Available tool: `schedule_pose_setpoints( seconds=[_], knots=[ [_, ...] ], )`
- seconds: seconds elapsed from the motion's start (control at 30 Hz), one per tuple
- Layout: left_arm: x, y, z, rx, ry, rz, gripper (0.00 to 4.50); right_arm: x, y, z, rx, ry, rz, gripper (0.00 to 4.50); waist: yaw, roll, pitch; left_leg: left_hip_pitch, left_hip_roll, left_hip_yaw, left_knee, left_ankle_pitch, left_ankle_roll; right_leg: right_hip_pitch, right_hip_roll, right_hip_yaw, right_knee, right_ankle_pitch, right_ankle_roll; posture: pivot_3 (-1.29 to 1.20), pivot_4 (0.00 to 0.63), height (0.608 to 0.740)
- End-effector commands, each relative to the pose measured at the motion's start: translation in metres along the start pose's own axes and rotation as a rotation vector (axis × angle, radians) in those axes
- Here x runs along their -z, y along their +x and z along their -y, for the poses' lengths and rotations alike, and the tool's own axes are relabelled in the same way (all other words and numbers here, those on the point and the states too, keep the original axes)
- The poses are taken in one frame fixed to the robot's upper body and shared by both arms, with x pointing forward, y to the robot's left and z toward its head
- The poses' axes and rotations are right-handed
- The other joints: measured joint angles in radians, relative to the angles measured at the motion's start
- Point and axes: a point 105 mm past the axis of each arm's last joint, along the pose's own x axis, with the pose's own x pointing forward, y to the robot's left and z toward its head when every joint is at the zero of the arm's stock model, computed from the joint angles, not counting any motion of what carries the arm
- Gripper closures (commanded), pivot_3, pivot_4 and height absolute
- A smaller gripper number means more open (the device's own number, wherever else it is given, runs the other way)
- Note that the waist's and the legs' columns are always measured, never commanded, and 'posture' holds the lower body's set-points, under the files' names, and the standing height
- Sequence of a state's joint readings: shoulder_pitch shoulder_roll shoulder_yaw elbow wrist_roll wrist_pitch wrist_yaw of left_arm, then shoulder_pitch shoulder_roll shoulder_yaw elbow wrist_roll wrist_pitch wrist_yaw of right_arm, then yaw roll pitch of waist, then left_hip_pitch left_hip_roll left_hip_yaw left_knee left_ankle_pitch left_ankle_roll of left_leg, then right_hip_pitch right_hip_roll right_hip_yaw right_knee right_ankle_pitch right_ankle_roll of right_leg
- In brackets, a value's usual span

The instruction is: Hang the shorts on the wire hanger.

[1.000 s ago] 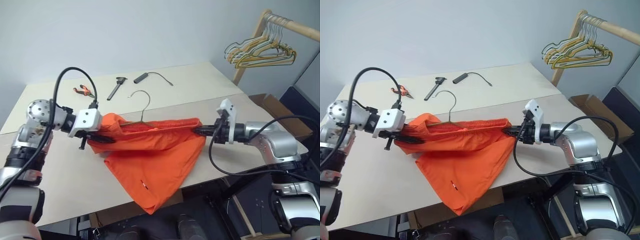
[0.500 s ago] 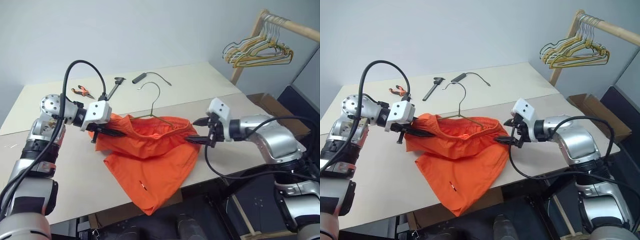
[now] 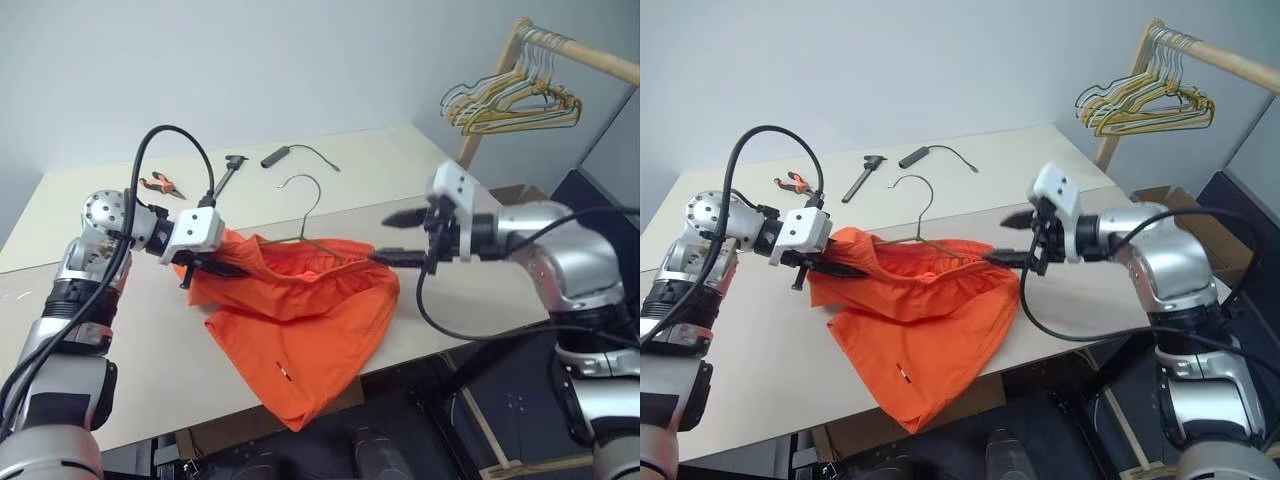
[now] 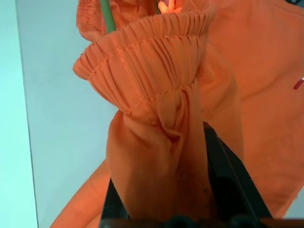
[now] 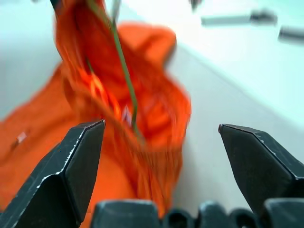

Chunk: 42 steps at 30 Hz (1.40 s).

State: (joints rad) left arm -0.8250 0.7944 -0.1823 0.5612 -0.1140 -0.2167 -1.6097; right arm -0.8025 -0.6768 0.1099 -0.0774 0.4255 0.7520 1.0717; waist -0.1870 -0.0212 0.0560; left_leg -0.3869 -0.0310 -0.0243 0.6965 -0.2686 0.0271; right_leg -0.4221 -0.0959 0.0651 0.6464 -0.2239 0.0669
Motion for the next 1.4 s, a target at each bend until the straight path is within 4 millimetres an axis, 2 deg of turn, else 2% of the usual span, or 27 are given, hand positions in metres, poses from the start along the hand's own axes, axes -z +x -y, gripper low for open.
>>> schedule_pose_setpoints(
  seconds=[0.03, 0.1, 0.23, 0.33, 0.43, 0.67, 0.8, 0.83, 0.97, 1.2, 1.4],
  knots=[
    [-0.009, -0.007, -0.008, -0.015, 0.057, -0.017, 3.72, -0.025, 0.022, -0.014, -0.085, -0.044, 0.059, 0.04, -0.002, 0.0, -0.001, 0.0, 0.0, 0.0, 0.0, 0.0, 0.0, 0.0, 0.0, 0.0, 0.0, 0.0, 0.0, -0.16, 0.0, 0.74],
    [-0.009, -0.007, -0.009, -0.017, 0.059, -0.016, 3.72, -0.028, 0.034, -0.018, -0.104, -0.049, 0.05, 0.04, -0.006, 0.0, -0.002, 0.0, 0.0, 0.0, 0.0, 0.0, 0.0, 0.0, 0.0, 0.0, 0.0, 0.0, 0.0, -0.16, 0.0, 0.74],
    [-0.012, -0.008, -0.012, -0.025, 0.062, -0.012, 3.72, -0.029, 0.073, -0.028, -0.145, -0.044, 0.016, 0.04, -0.013, -0.001, -0.002, -0.001, -0.001, -0.001, 0.0, 0.0, 0.0, 0.0, -0.001, 0.0, 0.002, 0.0, 0.0, -0.16, 0.0, 0.74],
    [-0.012, -0.009, -0.012, -0.026, 0.063, -0.009, 3.72, -0.028, 0.091, -0.028, -0.138, -0.019, -0.017, 0.04, -0.02, 0.0, -0.002, -0.001, -0.001, -0.001, 0.0, 0.0, 0.0, -0.001, -0.001, 0.0, 0.002, 0.0, 0.0, -0.15, 0.0, 0.74],
    [-0.013, -0.009, -0.012, -0.029, 0.062, -0.004, 3.72, -0.025, 0.099, -0.025, -0.128, -0.006, -0.037, 0.57, -0.022, 0.0, -0.003, -0.001, -0.001, -0.001, 0.0, 0.0, 0.0, -0.001, -0.001, -0.001, 0.003, 0.0, 0.0, -0.15, 0.0, 0.74],
    [-0.013, -0.009, -0.013, -0.035, 0.057, 0.001, 3.72, -0.03, 0.098, -0.029, -0.168, -0.032, 0.02, 2.89, -0.025, 0.0, -0.003, -0.002, -0.003, -0.003, 0.0, 0.0, 0.0, -0.001, -0.002, -0.002, 0.003, 0.0, 0.0, -0.15, 0.0, 0.74],
    [-0.014, -0.01, -0.013, -0.042, 0.043, 0.008, 3.72, -0.024, 0.097, -0.032, -0.183, -0.081, 0.018, 4.29, -0.027, 0.0, -0.003, -0.002, -0.003, -0.003, 0.0, 0.0, 0.0, -0.001, -0.002, -0.002, 0.003, 0.0, 0.0, -0.15, 0.0, 0.74],
    [-0.015, -0.011, -0.014, -0.046, 0.038, 0.015, 3.4, -0.023, 0.097, -0.033, -0.188, -0.087, 0.019, 4.5, -0.027, 0.0, -0.003, -0.002, -0.003, -0.003, 0.0, 0.0, 0.0, -0.001, -0.002, -0.002, 0.002, 0.0, 0.0, -0.15, 0.0, 0.74],
    [-0.02, -0.016, -0.016, -0.056, 0.007, 0.037, 2.3, -0.022, 0.097, -0.034, -0.198, -0.094, 0.029, 4.5, -0.028, 0.0, -0.003, -0.002, -0.003, -0.003, 0.0, 0.0, 0.0, -0.001, -0.002, -0.002, 0.003, 0.0, 0.001, -0.14, 0.0, 0.74],
    [-0.025, -0.026, -0.014, -0.069, -0.023, 0.064, 0.08, -0.021, 0.097, -0.035, -0.209, -0.098, 0.039, 4.5, -0.03, 0.0, -0.003, -0.002, -0.003, -0.004, 0.0, 0.0, 0.0, -0.001, -0.002, -0.002, 0.003, 0.0, 0.001, -0.13, 0.0, 0.74],
    [-0.022, -0.043, -0.022, -0.147, -0.042, 0.056, 0.03, -0.018, 0.096, -0.036, -0.214, -0.1, 0.036, 4.5, -0.03, 0.0, -0.003, -0.002, -0.003, -0.004, 0.0, 0.0, 0.0, -0.001, -0.002, -0.002, 0.003, 0.0, 0.001, -0.12, 0.0, 0.74]
  ],
)
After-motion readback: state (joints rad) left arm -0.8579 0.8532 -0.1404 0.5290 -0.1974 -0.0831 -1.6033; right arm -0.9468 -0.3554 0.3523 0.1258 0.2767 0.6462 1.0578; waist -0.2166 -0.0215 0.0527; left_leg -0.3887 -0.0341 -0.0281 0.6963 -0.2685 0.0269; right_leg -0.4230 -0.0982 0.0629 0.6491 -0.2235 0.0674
